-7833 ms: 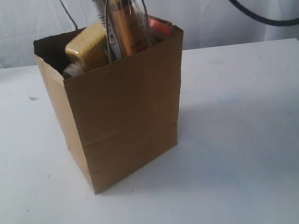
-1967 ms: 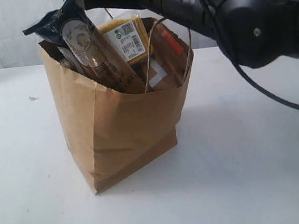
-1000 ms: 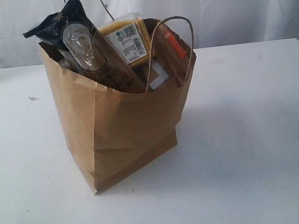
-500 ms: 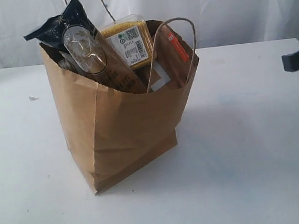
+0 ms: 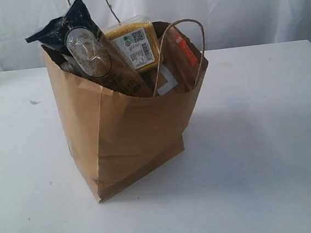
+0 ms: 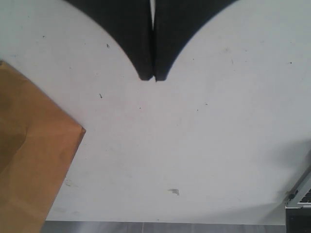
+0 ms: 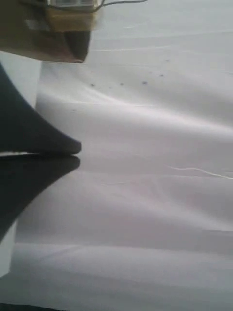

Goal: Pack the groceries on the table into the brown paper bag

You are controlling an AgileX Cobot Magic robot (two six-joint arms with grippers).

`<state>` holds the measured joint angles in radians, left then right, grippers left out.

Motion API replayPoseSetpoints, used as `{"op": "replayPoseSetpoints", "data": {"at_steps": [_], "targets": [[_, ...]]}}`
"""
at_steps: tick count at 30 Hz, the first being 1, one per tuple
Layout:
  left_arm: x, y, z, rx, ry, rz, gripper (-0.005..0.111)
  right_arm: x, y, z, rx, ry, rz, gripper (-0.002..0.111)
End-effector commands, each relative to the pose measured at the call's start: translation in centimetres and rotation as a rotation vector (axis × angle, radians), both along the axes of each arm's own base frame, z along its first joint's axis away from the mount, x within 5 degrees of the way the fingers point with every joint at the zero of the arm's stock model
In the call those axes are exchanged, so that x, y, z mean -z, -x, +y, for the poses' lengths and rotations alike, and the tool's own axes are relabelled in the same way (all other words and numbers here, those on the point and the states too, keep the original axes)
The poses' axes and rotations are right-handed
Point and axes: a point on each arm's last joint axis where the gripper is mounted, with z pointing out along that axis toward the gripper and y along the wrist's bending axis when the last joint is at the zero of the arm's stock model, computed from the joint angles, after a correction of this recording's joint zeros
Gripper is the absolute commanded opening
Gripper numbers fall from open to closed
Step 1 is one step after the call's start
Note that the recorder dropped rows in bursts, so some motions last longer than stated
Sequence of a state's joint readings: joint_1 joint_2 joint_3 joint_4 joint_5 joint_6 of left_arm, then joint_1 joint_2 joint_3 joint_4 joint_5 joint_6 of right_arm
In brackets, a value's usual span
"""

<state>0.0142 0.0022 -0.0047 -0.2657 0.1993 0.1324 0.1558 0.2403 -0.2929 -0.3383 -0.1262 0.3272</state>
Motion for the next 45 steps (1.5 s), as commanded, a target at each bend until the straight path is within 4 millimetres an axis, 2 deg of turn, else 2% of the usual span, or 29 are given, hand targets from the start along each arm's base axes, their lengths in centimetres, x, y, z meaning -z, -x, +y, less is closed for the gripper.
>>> {"op": "replayPoseSetpoints", "data": {"at_steps": [1,6,8,12,19,20,21,27,45], "targets": [[0.1,0.0,0.0,0.003,0.006,-0.003,0.0,-0.7,2.4,-0.4,0.0,-0.034,-0.133,0.0],[0.1,0.0,0.0,0.003,0.006,-0.003,0.0,-0.1,3.5,-0.9,0.035,-0.037,-0.114,0.0],[0.1,0.0,0.0,0.003,0.006,-0.003,0.0,0.8,3.7,-1.3,0.076,-0.032,-0.024,0.0],[0.1,0.0,0.0,0.003,-0.001,-0.003,0.0,4.6,2.3,-1.6,0.165,0.008,0.145,0.0],[0.1,0.0,0.0,0.003,0.0,-0.003,0.0,9.5,1.0,-1.5,0.183,-0.103,0.189,0.0],[0.1,0.0,0.0,0.003,0.0,-0.003,0.0,9.2,1.1,-1.4,0.176,-0.118,0.158,0.0],[0.1,0.0,0.0,0.003,0.0,-0.003,0.0,9.9,1.0,-1.6,0.203,-0.127,0.232,0.0],[0.1,0.0,0.0,0.003,0.0,-0.003,0.0,11.1,1.1,-1.4,0.198,-0.031,0.359,0.0],[0.1,0.0,0.0,0.003,0.0,-0.003,0.0,11.1,1.1,-1.5,0.203,-0.012,0.358,0.0]]}}
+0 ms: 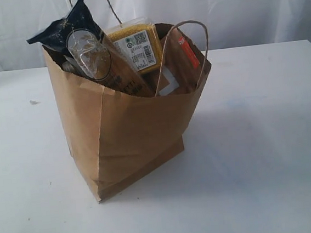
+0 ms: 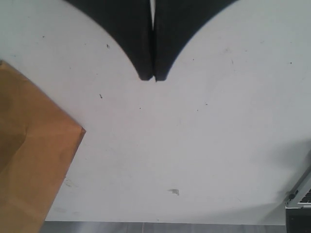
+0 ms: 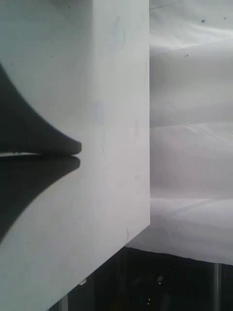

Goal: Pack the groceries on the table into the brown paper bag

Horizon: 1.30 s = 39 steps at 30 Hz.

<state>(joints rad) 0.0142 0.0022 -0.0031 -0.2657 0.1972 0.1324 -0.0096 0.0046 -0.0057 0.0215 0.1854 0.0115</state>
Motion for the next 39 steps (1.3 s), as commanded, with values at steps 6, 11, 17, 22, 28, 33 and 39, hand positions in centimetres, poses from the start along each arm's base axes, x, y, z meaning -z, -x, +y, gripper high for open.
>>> {"op": "replayPoseSetpoints", "data": {"at_steps": [6,11,17,22,28,33,39], "targets": [[0.2,0.0,0.0,-0.004,-0.007,0.012,0.0,0.1,0.0,0.0,0.003,0.007,-0.001,0.0],[1.3,0.4,0.9,-0.109,-0.142,0.145,0.0,0.1,0.0,0.0,0.003,0.007,-0.001,0.0],[0.8,0.2,1.1,-0.127,-0.151,0.076,0.0,0.1,0.0,0.0,0.003,0.005,-0.001,0.0],[0.5,0.1,1.2,-0.138,-0.169,0.04,0.0,0.1,0.0,0.0,0.003,0.005,-0.001,0.0],[0.5,0.1,1.2,-0.138,-0.169,0.04,0.0,0.1,0.0,0.0,0.003,0.005,-0.001,0.0],[0.5,0.1,1.2,-0.138,-0.169,0.04,0.0,0.1,0.0,0.0,0.003,0.005,-0.001,0.0],[0.5,0.1,1.2,-0.138,-0.169,0.04,0.0,0.1,0.0,0.0,0.003,0.005,-0.001,0.0]]}}
